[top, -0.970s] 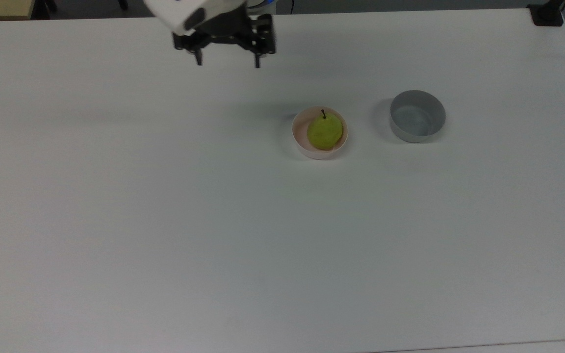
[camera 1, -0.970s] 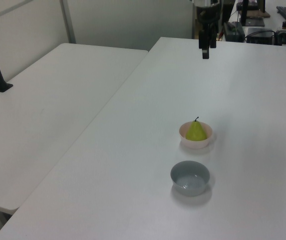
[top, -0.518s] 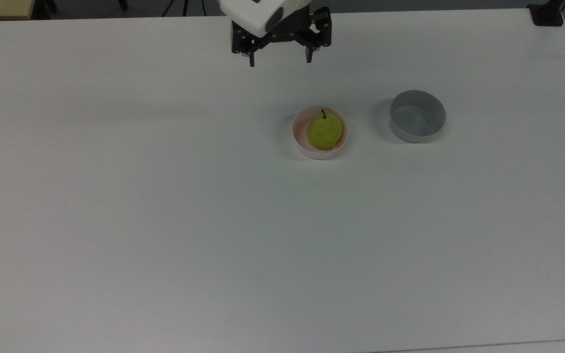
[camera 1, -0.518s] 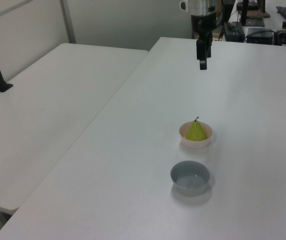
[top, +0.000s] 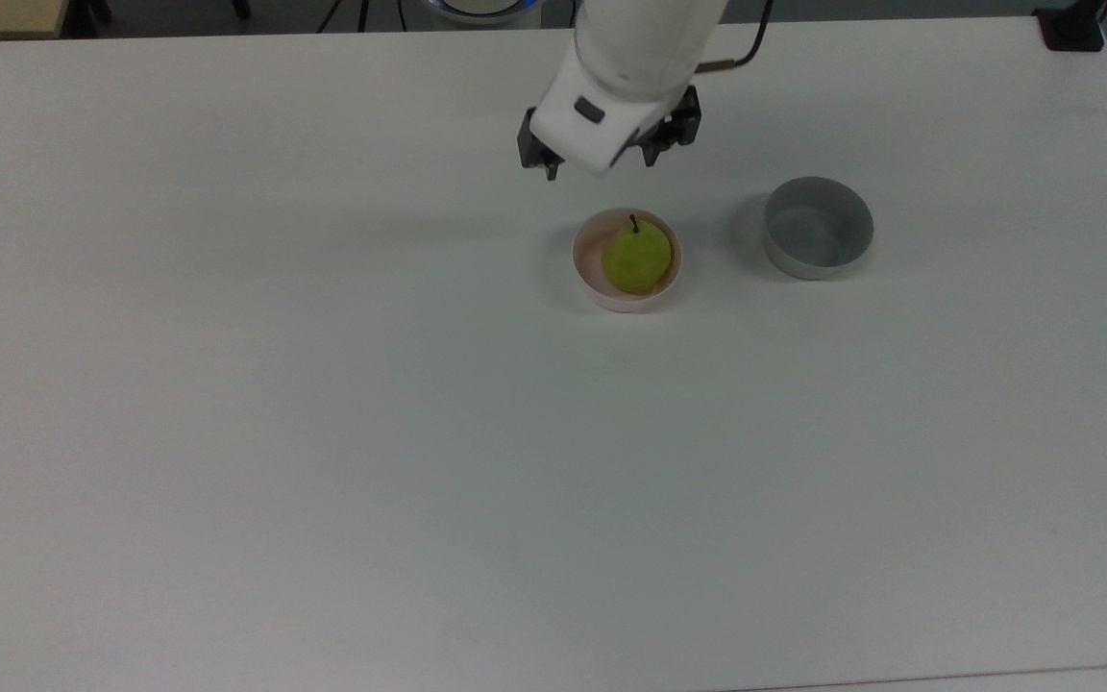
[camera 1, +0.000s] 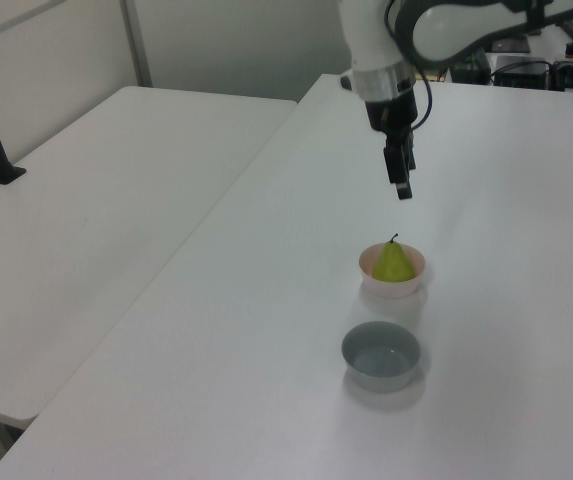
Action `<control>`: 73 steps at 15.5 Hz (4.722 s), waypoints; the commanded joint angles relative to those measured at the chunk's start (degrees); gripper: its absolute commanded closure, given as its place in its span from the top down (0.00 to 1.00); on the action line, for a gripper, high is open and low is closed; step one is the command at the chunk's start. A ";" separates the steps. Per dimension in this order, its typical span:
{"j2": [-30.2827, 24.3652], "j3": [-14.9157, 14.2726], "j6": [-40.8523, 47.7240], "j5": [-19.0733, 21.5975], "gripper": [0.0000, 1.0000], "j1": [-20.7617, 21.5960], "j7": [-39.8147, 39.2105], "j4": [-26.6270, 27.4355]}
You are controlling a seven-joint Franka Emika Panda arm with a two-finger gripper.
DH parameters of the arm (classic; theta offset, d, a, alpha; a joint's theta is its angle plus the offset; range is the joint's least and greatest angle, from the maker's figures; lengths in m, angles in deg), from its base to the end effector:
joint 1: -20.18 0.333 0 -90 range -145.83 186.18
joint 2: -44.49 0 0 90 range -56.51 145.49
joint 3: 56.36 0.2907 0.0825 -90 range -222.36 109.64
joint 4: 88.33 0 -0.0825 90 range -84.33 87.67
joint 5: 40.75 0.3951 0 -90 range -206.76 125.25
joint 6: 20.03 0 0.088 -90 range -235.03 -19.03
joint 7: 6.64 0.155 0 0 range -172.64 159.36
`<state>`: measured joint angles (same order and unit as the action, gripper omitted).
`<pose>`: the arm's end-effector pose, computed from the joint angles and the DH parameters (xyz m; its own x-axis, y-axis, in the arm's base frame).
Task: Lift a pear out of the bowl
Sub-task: 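Lower the gripper onto the green pear and close on it, then lift the pear out of the pink bowl and carry it sideways, then lower the held pear onto the table beside the pink bowl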
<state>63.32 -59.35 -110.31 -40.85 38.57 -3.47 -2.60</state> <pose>0.5991 0.1675 0.3904 0.9482 0.2023 -0.2448 0.2165 -0.9758 0.0321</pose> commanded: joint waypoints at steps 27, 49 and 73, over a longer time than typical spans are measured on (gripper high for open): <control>11.49 -0.79 -7.99 -0.69 0.37 4.46 -0.88 1.46; -0.29 -1.84 0.98 -2.53 0.35 -10.99 -13.18 0.84; 10.70 -1.75 -10.01 -6.93 1.00 -17.07 -14.24 1.37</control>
<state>74.90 -61.00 -119.35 -46.75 21.10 -17.75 -2.20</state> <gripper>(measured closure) 0.009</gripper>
